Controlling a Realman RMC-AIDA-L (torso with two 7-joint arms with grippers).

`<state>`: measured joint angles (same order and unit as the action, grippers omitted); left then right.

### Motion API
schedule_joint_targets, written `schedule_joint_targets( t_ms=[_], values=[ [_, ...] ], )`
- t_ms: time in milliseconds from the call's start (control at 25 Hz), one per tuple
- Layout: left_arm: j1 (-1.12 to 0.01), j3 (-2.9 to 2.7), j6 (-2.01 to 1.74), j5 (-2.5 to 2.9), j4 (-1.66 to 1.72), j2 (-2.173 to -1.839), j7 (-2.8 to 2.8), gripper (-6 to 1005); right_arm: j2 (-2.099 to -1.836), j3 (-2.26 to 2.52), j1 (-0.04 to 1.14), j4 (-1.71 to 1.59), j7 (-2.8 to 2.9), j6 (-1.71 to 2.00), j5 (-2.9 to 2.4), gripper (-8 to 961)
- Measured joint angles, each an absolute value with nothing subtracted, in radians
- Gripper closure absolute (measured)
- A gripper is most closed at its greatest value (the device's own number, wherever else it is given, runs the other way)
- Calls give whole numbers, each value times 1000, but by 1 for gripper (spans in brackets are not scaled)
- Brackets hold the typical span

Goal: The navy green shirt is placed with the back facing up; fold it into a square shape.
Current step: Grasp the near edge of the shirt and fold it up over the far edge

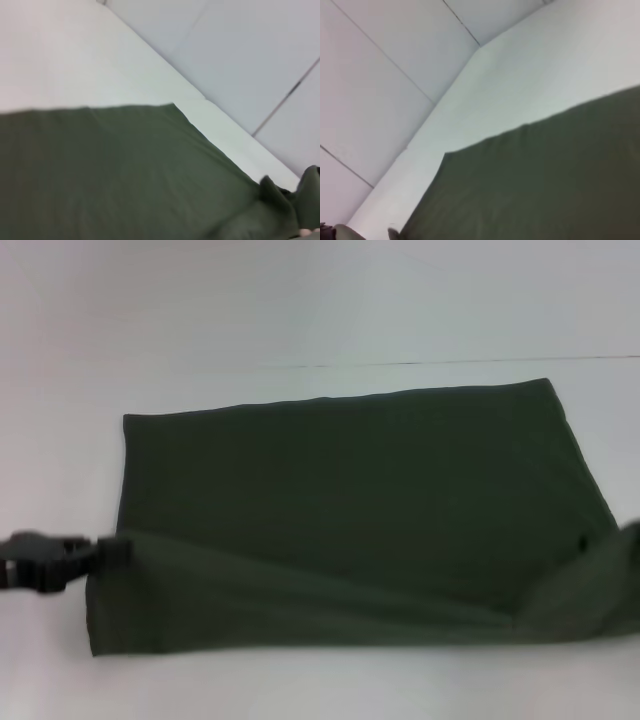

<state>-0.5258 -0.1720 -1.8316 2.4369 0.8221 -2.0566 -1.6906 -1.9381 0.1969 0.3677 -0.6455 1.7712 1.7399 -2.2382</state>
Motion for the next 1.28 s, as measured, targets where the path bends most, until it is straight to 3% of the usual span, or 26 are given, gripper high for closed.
schedule_joint_targets(
  t_ms=[280, 480, 1000, 1280],
  values=[
    [-661, -201, -1581, 2436, 748, -2019, -1710, 959, -1930, 186, 491, -566, 1774, 1551, -2230, 914],
    [-710, -251, -1408, 2436, 692, -2014, -1705, 959, -1938, 191, 566, -493, 1749, 1358, -2225, 914],
    [-808, -337, -950, 2412, 567, -2035, -1661, 958, -1992, 194, 696, -397, 1601, 982, -2125, 913],
    [-816, -344, -923, 2343, 573, -2033, -1641, 957, -1985, 195, 700, -398, 1583, 967, -2056, 912]
  ],
)
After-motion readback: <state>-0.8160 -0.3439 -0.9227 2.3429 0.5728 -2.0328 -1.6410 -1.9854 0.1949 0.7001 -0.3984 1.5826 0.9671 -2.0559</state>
